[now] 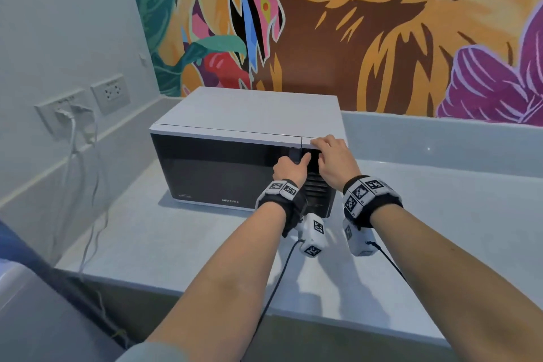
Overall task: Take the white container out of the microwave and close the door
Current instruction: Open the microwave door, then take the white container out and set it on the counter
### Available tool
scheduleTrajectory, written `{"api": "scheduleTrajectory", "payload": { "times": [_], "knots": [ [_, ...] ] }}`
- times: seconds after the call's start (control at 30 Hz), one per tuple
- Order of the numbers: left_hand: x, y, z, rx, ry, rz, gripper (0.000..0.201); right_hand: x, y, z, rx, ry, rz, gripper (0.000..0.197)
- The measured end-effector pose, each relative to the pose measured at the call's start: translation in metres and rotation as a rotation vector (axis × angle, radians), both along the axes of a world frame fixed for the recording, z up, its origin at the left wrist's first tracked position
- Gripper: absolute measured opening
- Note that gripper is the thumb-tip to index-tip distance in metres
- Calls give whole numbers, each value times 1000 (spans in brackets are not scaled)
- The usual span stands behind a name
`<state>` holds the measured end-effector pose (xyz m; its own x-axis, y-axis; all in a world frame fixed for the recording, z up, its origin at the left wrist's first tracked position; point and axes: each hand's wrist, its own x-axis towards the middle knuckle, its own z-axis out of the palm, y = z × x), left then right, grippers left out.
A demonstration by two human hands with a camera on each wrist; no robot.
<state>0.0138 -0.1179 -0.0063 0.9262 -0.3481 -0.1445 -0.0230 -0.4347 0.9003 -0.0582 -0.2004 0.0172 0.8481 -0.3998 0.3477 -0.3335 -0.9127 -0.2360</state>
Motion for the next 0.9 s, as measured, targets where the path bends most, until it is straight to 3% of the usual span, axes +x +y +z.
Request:
{"api": "scheduleTrajectory", "payload": {
  "times": [0.23,0.33,0.4,0.5,0.57,0.63,0.73,0.9],
  "knots": [
    [-26,14,-2,31,-55,106,62,0,-7,-3,14,-17,32,48],
    [-36,41,2,91,-123,18,69,0,-5,-5,17,-36,36,47],
    [-43,66,12,248,-198,-80,76,1,-4,-6,12,-44,29,46],
    [-55,99,27,511,-478,-31,77,3,-3,-7,11,-50,16,43],
    [-61,112,31,516,-737,20,64,4,0,-7,-17,-50,1,42],
    [-60,117,25,529,-886,-95,63,5,5,-10,-72,-46,-21,43],
    [-63,133,19,647,-851,-225,66,4,10,-14,-98,-34,-37,45],
    [-87,173,28,778,-770,-62,60,2,15,-15,-73,-8,-44,47]
  ]
}}
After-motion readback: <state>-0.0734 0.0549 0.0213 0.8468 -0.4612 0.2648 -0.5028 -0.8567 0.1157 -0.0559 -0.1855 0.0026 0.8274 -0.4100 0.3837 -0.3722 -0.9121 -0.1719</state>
